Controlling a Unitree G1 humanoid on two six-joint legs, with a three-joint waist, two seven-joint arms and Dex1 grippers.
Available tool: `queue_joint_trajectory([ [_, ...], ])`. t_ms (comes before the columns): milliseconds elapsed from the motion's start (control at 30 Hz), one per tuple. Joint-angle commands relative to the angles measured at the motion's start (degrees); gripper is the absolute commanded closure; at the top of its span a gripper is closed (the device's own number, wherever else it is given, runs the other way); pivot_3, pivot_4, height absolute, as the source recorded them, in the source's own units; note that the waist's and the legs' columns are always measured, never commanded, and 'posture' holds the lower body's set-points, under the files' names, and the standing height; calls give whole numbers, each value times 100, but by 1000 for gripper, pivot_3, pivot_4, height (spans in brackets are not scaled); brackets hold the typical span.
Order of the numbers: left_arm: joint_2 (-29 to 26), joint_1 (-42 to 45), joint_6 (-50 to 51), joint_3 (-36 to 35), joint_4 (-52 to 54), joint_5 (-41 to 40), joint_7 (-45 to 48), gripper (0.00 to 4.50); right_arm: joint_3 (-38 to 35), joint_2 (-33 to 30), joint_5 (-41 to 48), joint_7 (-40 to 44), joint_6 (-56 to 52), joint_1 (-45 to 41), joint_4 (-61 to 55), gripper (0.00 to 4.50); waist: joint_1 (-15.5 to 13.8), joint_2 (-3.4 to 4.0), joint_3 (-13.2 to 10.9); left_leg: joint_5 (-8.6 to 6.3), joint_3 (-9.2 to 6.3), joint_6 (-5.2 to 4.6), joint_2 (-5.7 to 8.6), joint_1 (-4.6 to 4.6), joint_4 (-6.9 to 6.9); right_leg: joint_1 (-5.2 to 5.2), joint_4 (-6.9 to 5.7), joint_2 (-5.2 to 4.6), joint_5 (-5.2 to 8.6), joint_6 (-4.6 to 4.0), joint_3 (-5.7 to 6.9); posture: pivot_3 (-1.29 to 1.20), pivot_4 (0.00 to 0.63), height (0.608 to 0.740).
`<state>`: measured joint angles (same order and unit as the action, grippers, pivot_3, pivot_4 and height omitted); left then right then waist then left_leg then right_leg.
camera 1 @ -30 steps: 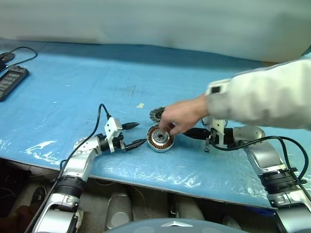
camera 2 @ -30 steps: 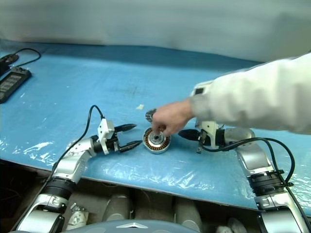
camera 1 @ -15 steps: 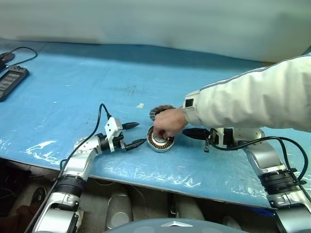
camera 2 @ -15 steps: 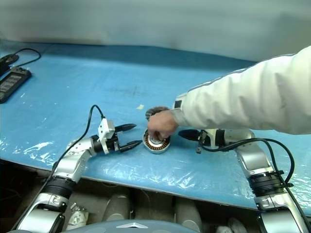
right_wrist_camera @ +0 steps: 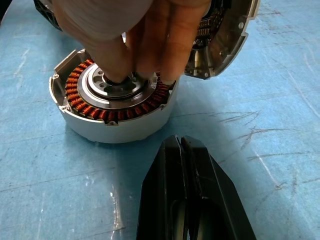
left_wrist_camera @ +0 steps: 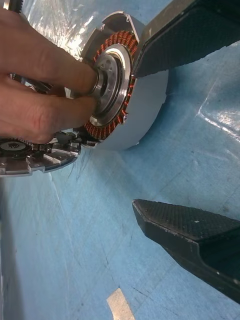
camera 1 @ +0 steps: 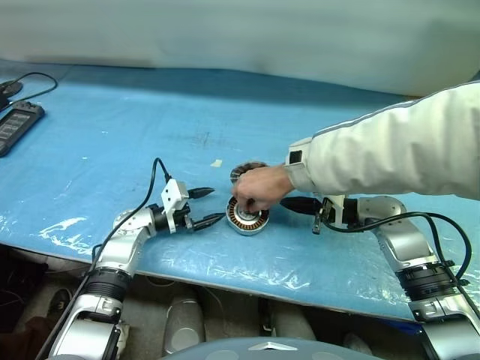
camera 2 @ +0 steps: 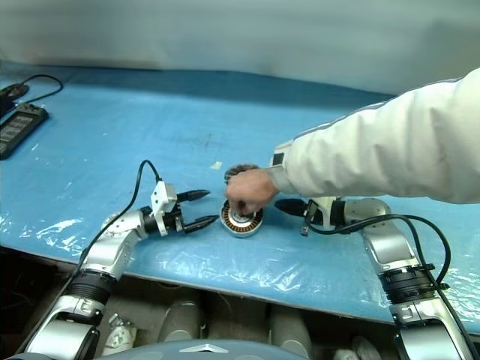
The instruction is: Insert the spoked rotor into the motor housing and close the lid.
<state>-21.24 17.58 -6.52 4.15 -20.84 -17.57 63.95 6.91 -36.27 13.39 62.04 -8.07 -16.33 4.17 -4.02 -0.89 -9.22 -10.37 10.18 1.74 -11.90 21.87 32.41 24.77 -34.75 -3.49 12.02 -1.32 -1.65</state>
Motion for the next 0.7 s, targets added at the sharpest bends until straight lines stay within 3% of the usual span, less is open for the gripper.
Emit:
queue_joint_trajectory([
  [33, -4, 74, -130, -33, 14, -1, 57, 415, -161, -52, 38, -27, 58, -51, -67, 4477, 0, 0, 0, 0, 0, 0, 0, 0, 0, 0, 0, 0, 0, 0, 0, 0, 150, 740],
  [700, 13, 163, -245, -53, -171, 26, 138, 415, -410, -347, 24, -134, 122, 65, -54, 4477, -4, 0, 0, 0, 0, 0, 1, 0, 1, -1, 0, -1, 0, 0, 0, 0, 150, 740],
])
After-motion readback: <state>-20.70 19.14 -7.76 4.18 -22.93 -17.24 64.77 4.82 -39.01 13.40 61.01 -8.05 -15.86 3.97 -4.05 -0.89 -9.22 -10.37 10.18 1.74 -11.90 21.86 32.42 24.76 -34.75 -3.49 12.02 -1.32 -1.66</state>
